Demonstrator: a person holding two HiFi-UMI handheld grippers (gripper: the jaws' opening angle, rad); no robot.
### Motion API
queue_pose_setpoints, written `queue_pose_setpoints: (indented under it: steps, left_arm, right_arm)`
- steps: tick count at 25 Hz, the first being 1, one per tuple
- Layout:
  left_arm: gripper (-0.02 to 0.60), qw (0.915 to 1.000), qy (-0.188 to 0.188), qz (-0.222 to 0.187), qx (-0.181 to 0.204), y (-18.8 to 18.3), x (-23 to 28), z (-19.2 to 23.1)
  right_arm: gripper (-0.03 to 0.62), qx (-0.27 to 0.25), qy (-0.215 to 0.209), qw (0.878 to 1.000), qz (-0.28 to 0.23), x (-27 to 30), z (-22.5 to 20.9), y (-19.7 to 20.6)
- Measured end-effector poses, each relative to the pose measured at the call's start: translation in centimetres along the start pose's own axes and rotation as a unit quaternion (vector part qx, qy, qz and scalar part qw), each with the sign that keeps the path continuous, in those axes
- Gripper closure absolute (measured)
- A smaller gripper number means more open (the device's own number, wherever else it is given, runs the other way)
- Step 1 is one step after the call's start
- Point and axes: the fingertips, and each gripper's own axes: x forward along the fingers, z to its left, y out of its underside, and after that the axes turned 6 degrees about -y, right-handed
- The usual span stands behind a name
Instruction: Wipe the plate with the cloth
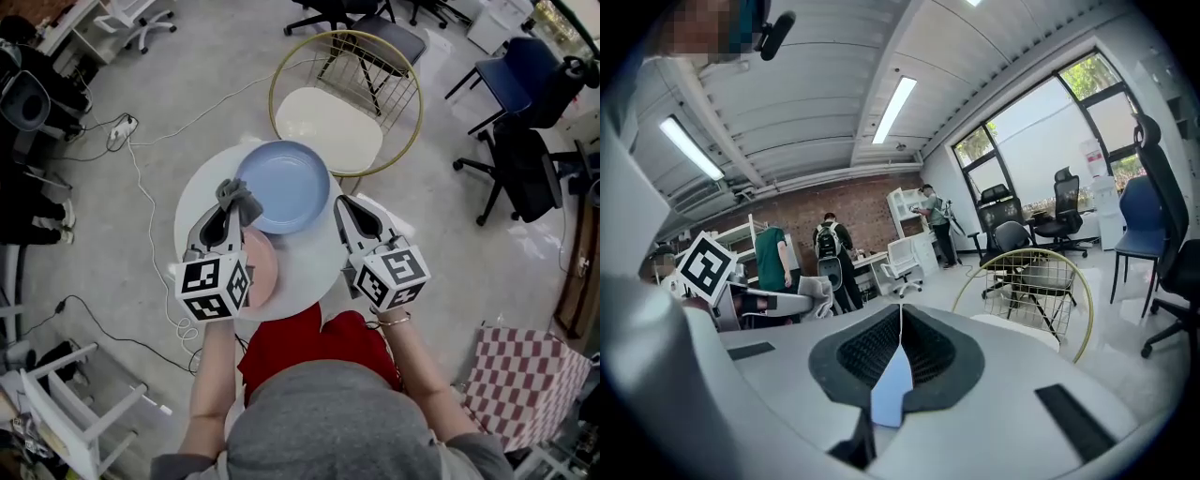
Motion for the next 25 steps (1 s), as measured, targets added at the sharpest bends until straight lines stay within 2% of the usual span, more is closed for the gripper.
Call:
queue_pose_setpoints:
  steps: [12,25]
  left_arm:
    - [0.548,0.9981,0.051,0.029,0.017,0.2,5.6,-0.7]
    - [0.548,0.9936,0.075,0.084,0.007,3.4,11.5,-3.7]
  right_arm:
    - [0.565,0.026,0.04,0.999,0.017,1.9,-2.3,1.8]
    - [0.565,0.037,0.037,0.997,0.055,5.3,-6.4,3.9]
